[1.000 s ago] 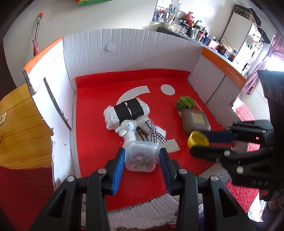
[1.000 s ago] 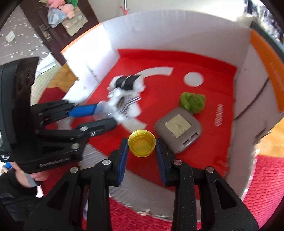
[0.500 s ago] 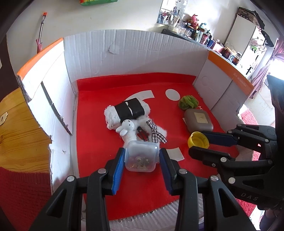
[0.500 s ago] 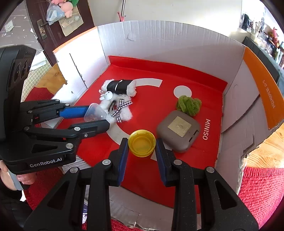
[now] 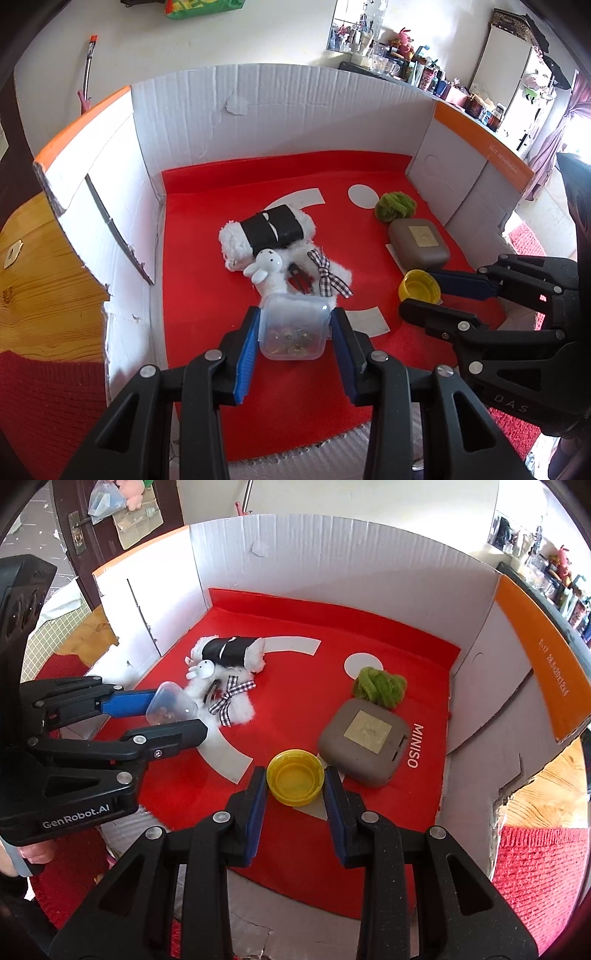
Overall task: Organize objects
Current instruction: 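Lower the clear box onto the mat and open the left gripper while the right gripper releases the yellow lid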
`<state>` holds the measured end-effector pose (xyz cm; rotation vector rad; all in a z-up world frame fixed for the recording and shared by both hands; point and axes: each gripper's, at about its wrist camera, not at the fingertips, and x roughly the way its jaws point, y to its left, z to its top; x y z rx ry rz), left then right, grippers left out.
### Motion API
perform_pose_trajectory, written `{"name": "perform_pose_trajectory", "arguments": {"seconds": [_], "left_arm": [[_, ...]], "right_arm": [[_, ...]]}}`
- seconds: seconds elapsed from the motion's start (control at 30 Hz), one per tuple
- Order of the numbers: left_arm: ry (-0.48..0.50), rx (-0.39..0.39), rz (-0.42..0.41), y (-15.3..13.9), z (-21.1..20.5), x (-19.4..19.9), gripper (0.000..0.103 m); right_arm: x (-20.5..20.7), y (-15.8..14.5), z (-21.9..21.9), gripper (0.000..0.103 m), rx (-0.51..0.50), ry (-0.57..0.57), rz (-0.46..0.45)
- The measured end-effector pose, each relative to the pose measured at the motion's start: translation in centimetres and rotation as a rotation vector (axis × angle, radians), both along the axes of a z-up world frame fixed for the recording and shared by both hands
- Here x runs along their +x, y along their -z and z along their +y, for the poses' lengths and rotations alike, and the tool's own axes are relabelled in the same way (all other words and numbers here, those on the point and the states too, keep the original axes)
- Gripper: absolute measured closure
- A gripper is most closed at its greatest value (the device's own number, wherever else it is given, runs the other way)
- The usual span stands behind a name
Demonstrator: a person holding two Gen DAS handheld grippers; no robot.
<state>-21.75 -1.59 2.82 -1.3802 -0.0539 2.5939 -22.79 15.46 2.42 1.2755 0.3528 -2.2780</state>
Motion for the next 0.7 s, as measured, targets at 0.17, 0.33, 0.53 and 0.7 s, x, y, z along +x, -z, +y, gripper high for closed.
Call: {"name": "perform_pose_trajectory", "arguments": {"seconds": [0.17,0.33,0.53,0.7], "left_arm": [[0.000,0.000,0.001,0.00,-0.03,0.02,0.063],[-0.001,0.003,0.000,-0.02,-0.06,0.04,0.063],[-0.005,0.015,-0.002,-0.08,-0.34,0.10,0.063],[-0.007,0.016,-0.003,-0.07,-0.40,0.06,0.063]], "right_arm": [[0.02,0.04,0.11,0.074,-0.005,0.001,-0.003],[0.13,0.06,0.22,0.074,-0.015,0.003,-0.006],[0.41,0.05,0.28,0.074,-0.027,0.005,-0.005],[0.50,0.00,0.30,0.073,-0.033,0.005,-0.004]]}}
